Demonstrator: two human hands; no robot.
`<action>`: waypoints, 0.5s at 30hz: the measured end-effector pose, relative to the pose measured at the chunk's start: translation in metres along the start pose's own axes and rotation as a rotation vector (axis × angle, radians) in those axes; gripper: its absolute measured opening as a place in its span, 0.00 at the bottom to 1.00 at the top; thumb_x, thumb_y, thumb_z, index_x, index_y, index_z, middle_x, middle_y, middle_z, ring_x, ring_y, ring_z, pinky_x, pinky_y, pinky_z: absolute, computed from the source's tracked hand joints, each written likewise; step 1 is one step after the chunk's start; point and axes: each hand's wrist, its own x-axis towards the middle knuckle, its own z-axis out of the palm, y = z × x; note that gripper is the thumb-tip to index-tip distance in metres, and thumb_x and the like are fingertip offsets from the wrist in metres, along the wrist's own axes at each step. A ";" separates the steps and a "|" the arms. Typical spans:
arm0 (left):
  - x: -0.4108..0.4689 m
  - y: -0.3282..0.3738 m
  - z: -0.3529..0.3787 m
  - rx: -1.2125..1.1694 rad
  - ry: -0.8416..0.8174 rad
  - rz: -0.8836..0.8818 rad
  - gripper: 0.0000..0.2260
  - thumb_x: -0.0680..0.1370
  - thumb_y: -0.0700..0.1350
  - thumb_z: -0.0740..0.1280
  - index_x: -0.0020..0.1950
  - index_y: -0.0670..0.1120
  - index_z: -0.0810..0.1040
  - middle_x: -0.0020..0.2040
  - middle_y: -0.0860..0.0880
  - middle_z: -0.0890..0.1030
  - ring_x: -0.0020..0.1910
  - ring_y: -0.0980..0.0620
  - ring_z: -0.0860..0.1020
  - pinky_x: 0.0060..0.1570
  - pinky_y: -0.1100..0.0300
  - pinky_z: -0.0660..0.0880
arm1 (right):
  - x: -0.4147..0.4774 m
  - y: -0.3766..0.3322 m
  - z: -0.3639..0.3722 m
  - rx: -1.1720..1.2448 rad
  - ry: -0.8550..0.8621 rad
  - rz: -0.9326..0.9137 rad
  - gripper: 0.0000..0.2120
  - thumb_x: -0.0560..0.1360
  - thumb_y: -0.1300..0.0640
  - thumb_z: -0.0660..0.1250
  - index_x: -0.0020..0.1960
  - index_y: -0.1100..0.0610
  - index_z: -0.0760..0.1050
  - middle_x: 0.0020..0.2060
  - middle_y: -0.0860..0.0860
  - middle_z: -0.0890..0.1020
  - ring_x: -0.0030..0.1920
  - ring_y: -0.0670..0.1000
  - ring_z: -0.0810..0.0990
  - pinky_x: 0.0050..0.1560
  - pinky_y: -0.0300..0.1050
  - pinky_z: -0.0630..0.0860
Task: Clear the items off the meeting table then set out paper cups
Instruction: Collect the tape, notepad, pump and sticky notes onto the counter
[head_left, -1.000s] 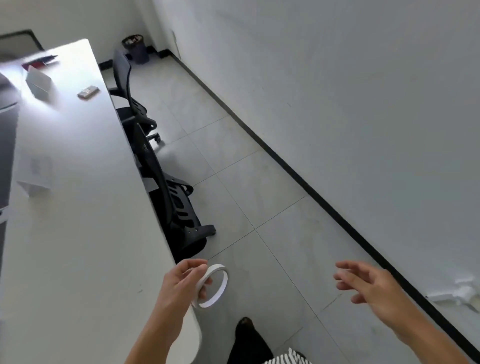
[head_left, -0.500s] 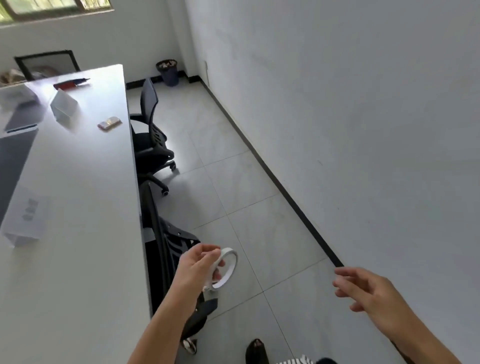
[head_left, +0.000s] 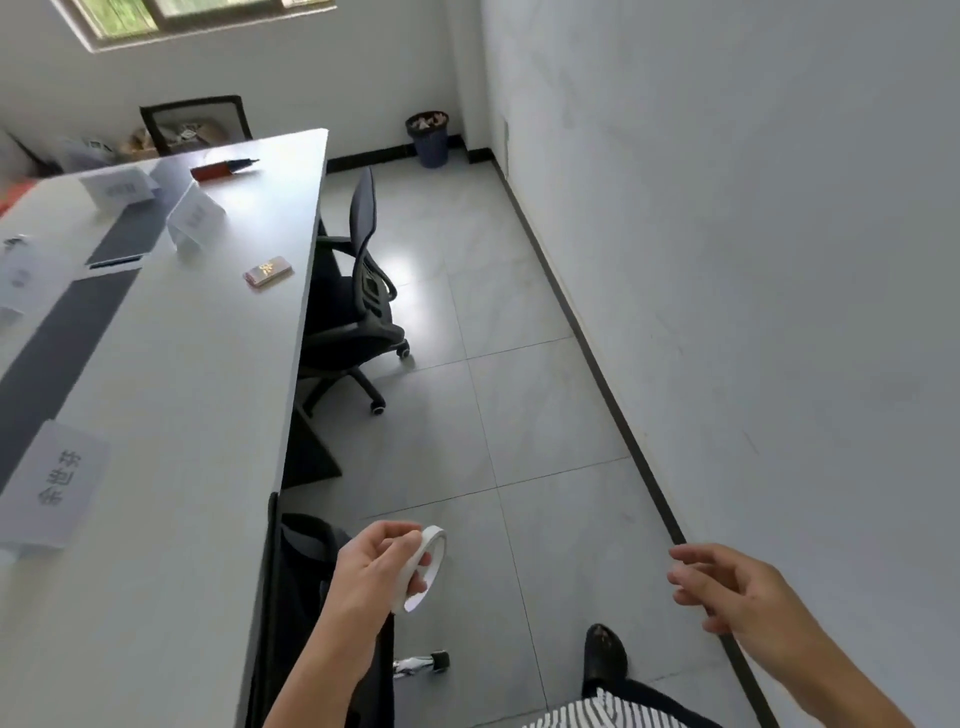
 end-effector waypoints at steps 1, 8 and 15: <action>0.012 0.014 0.006 -0.017 0.016 0.012 0.06 0.78 0.40 0.66 0.51 0.41 0.81 0.40 0.39 0.83 0.30 0.49 0.77 0.33 0.58 0.74 | 0.024 -0.018 -0.006 -0.023 -0.030 -0.022 0.08 0.76 0.54 0.69 0.54 0.51 0.80 0.46 0.50 0.86 0.47 0.50 0.85 0.42 0.44 0.78; 0.071 0.069 0.011 -0.128 0.223 0.046 0.05 0.78 0.41 0.66 0.50 0.42 0.81 0.34 0.44 0.81 0.31 0.49 0.76 0.34 0.59 0.75 | 0.174 -0.145 -0.006 -0.197 -0.259 -0.183 0.09 0.76 0.53 0.67 0.57 0.50 0.78 0.48 0.50 0.85 0.48 0.49 0.84 0.42 0.40 0.79; 0.148 0.077 -0.029 -0.238 0.414 -0.075 0.05 0.78 0.40 0.66 0.50 0.41 0.80 0.37 0.41 0.82 0.30 0.49 0.75 0.34 0.57 0.74 | 0.282 -0.209 0.064 -0.261 -0.405 -0.188 0.08 0.76 0.53 0.67 0.55 0.49 0.79 0.47 0.49 0.85 0.46 0.47 0.85 0.43 0.42 0.80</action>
